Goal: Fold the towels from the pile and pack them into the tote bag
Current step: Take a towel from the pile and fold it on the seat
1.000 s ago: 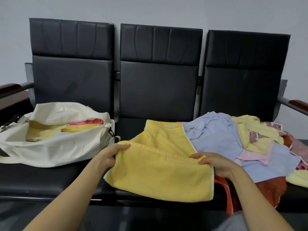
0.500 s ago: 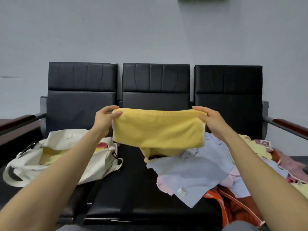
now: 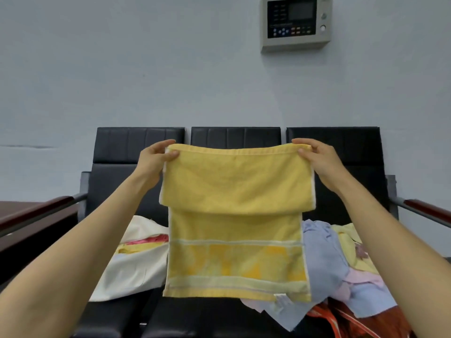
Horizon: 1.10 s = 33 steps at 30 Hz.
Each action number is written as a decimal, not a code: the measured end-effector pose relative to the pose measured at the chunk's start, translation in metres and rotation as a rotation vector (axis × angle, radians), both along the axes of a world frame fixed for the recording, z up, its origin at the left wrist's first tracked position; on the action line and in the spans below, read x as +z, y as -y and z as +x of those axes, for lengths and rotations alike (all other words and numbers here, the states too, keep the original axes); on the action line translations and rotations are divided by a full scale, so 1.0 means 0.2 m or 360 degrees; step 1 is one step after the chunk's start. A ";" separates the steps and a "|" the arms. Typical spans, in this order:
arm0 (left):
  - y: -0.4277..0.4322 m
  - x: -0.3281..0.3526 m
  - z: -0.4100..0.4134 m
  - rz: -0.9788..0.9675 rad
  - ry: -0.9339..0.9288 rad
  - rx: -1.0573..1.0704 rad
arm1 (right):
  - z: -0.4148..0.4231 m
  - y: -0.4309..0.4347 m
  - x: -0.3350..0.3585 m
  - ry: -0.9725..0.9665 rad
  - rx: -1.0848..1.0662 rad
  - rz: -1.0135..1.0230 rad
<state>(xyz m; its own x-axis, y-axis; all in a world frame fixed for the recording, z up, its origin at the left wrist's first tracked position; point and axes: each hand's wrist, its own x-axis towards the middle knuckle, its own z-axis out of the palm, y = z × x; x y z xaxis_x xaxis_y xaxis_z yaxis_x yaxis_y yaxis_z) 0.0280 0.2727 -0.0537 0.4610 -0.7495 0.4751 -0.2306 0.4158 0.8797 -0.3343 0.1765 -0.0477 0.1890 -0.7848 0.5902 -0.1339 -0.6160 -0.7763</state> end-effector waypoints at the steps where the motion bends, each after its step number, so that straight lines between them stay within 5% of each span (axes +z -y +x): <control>1: 0.00 0.00 0.00 0.0014 -0.0040 -0.0002 | 0.01 0.00 0.00 0.0015 0.0017 0.0020; 6: 0.02 0.04 0.02 -0.0057 -0.0558 -0.0111 | 0.02 0.02 0.00 0.0155 0.0135 0.0164; 10: 0.03 0.03 0.06 -0.0007 -0.0245 -0.0090 | 0.01 0.05 0.01 0.0174 0.0114 0.0228; 19: 0.01 -0.08 0.05 0.0161 -0.0101 -0.0035 | 0.03 0.11 -0.05 0.0087 -0.0120 0.0239; 26: -0.04 -0.20 0.01 0.0130 0.0442 0.0556 | 0.01 0.06 -0.13 -0.0398 -0.0501 -0.0130; 33: -0.14 -0.09 -0.06 -0.0396 0.0452 0.0799 | -0.02 -0.04 -0.11 -0.0016 -0.0610 -0.0775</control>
<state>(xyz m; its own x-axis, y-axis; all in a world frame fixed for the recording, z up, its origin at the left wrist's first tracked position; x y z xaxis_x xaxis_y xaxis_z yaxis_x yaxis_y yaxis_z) 0.0166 0.3004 -0.0723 0.5586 -0.3256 0.7629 -0.6613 0.3804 0.6465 -0.3380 0.1849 -0.0701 -0.0456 -0.4392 0.8972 -0.4216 -0.8058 -0.4158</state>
